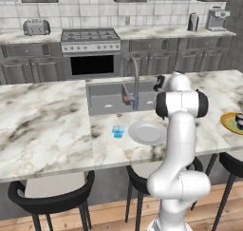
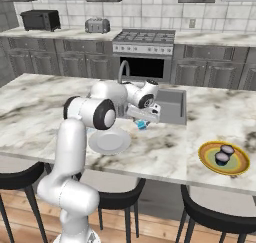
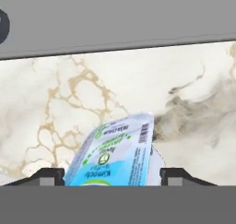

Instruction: Place two yogurt containers on each plate.

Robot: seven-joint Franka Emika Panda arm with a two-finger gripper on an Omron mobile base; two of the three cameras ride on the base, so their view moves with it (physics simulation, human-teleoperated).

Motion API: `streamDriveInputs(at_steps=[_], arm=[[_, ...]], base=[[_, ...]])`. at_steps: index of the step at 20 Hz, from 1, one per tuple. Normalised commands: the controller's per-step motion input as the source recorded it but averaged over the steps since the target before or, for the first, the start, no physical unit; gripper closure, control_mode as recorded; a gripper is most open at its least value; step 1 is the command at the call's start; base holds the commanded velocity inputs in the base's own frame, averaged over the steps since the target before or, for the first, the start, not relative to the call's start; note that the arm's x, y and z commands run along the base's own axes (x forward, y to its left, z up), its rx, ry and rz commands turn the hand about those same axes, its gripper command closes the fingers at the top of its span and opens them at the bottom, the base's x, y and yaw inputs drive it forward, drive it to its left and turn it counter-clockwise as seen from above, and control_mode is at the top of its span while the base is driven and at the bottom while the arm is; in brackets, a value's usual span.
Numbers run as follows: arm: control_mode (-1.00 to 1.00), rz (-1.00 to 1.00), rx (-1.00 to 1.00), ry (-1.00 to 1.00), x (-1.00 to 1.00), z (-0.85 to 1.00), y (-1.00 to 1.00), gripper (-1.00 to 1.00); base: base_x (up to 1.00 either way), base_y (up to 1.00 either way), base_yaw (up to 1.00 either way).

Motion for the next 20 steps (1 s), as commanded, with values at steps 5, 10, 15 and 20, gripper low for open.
streamDriveInputs(at_steps=[5, 10, 15, 20], arm=[[-1.00, 0.02, 0.18, -0.47, -0.80, 0.58, 0.16, 1.00], [-1.00, 0.00, 0.13, -0.46, -0.97, 0.42, 0.42, 1.00], [-1.00, 0.00, 0.06, -0.40, -0.95, 0.42, 0.62, 1.00], [-1.00, 0.00, 0.13, -0.17, -0.49, 0.37, 0.43, 1.00]], base=[[0.00, 0.00, 0.00], [0.00, 0.00, 0.00], [0.00, 0.00, 0.00], [0.00, 0.00, 0.00]])
